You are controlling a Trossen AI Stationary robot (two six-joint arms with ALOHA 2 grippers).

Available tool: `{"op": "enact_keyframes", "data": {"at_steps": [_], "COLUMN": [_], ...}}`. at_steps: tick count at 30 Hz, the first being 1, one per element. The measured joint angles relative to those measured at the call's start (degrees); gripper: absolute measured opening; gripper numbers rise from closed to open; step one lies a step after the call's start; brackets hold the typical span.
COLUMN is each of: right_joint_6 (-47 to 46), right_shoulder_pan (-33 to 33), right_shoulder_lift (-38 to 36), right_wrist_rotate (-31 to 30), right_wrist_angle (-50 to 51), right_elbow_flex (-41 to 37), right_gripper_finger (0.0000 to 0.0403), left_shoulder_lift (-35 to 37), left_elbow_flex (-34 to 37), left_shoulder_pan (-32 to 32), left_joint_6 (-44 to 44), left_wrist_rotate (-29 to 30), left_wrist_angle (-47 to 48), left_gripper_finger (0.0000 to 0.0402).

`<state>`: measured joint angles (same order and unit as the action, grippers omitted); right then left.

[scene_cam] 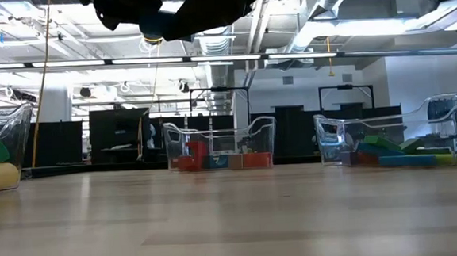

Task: Sort blocks by size
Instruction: Put the blue cylindrical block into the left transparent bin

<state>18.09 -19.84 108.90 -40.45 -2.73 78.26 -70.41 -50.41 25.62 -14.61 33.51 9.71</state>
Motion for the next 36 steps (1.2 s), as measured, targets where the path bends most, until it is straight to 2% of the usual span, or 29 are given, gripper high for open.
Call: {"op": "enact_keyframes", "data": {"at_steps": [13,22,32,36], "right_joint_6": [0.9,2.0,1.9,1.6], "right_shoulder_pan": [0.0,0.0,0.0,0.0], "right_shoulder_lift": [0.0,0.1,0.1,0.1], "right_wrist_rotate": [-1.2,-1.2,-1.3,-1.3], "right_wrist_angle": [-2.4,-2.8,-2.8,-2.5], "right_elbow_flex": [0.0,0.0,0.0,0.0], "right_gripper_finger": [0.0156,0.0156,0.0158,0.0175], "left_shoulder_lift": [0.0,0.0,0.0,0.0], "left_elbow_flex": [0.0,0.0,0.0,0.0], "left_shoulder_pan": [-0.5,-0.5,-0.5,-0.5], "left_joint_6": [0.0,0.3,0.3,0.7], "left_wrist_rotate": [-0.2,-0.6,-1.5,-1.7], "left_wrist_angle": [-0.2,-0.2,-0.1,-0.2], "left_gripper_finger": [0.0167,0.0129,0.0128,0.0128]}}
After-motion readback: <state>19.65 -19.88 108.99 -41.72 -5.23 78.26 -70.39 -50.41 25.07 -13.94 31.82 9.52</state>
